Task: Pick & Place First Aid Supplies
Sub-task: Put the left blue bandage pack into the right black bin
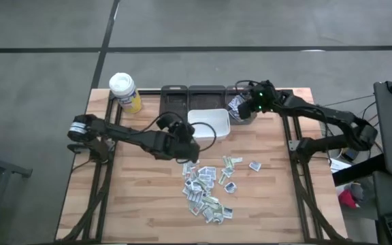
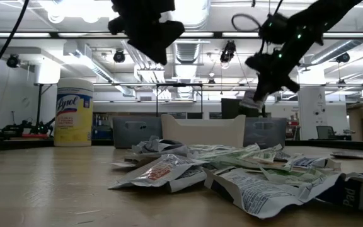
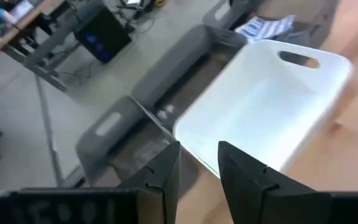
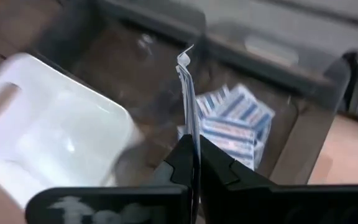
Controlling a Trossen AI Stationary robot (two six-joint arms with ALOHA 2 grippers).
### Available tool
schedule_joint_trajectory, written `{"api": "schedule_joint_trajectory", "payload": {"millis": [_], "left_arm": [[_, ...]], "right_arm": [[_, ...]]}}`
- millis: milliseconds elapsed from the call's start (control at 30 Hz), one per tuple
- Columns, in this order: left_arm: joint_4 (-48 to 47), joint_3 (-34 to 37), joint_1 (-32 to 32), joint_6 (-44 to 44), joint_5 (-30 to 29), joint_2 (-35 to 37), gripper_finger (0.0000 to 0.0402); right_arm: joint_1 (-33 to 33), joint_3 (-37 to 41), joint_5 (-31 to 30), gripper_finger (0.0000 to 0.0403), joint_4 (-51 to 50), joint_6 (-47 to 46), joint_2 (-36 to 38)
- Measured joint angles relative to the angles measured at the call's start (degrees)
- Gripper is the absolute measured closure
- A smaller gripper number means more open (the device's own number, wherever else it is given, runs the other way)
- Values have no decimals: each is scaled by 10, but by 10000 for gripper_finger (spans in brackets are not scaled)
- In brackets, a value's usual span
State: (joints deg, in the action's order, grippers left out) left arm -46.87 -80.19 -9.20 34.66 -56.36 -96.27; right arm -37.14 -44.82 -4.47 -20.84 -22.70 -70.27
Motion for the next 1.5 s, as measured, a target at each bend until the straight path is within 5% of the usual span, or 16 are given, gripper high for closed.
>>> {"api": "schedule_joint_trajectory", "payload": {"millis": [267,767,1233,1500], "left_arm": [[23,63,-13,59,35,19,289],[161,217,-25,72,52,132,289],[203,290,-30,42,55,217,289],[203,297,-30,30,61,217,289]], "right_arm": [[-10,-62,-26,394,-9,25,-100],[-13,-234,-77,394,-180,137,-264],[-25,-222,-53,393,-194,123,-280],[-25,-220,-43,339,-193,122,-291]]}}
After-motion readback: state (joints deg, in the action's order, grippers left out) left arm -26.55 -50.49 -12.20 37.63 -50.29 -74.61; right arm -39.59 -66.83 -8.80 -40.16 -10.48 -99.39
